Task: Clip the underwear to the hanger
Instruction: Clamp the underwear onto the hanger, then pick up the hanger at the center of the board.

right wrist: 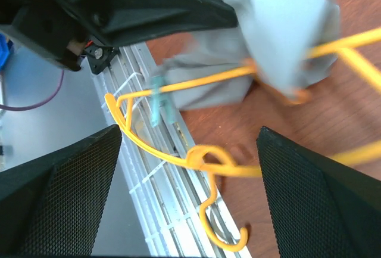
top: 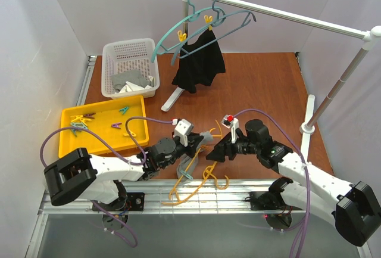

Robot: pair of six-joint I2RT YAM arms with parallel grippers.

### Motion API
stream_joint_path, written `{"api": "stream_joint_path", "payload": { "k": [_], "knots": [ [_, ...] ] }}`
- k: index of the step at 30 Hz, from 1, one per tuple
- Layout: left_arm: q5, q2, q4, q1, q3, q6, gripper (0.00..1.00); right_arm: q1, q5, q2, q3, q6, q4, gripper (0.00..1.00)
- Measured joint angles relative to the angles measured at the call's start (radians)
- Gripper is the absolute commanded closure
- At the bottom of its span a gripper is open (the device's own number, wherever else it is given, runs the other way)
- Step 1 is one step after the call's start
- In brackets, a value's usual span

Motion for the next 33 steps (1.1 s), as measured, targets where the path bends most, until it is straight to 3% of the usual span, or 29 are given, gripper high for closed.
{"api": "stream_joint_path", "payload": {
  "k": [1, 2, 5, 13, 20, 26, 33],
  "knots": [
    [-0.01, 0.008, -0.003, 0.0, 0.0, 0.002, 0.73, 0.0, 0.007, -0.008, 0.0, 0.0, -0.006, 0.16],
    [-0.021, 0.018, -0.007, 0.0, 0.0, 0.005, 0.55, 0.0, 0.016, -0.016, 0.0, 0.0, -0.013, 0.16],
    [-0.056, 0.052, -0.025, 0.0, 0.008, 0.013, 0.21, 0.0, 0.045, -0.036, 0.0, -0.001, -0.042, 0.16],
    [-0.309, 0.058, -0.079, -0.034, 0.015, 0.071, 0.25, 0.0, 0.234, -0.153, 0.0, -0.003, -0.147, 0.14],
    [-0.367, -0.083, -0.114, -0.24, -0.051, 0.121, 0.31, -0.004, 0.52, -0.246, 0.0, 0.003, -0.159, 0.14],
    [-0.367, -0.009, -0.317, -0.376, -0.007, 0.016, 0.34, -0.028, 0.656, -0.245, 0.016, -0.019, -0.15, 0.14],
    [-0.35, 0.075, -0.603, -0.493, 0.077, -0.166, 0.35, -0.04, 0.672, -0.273, 0.02, -0.023, -0.11, 0.15]
  ]
}}
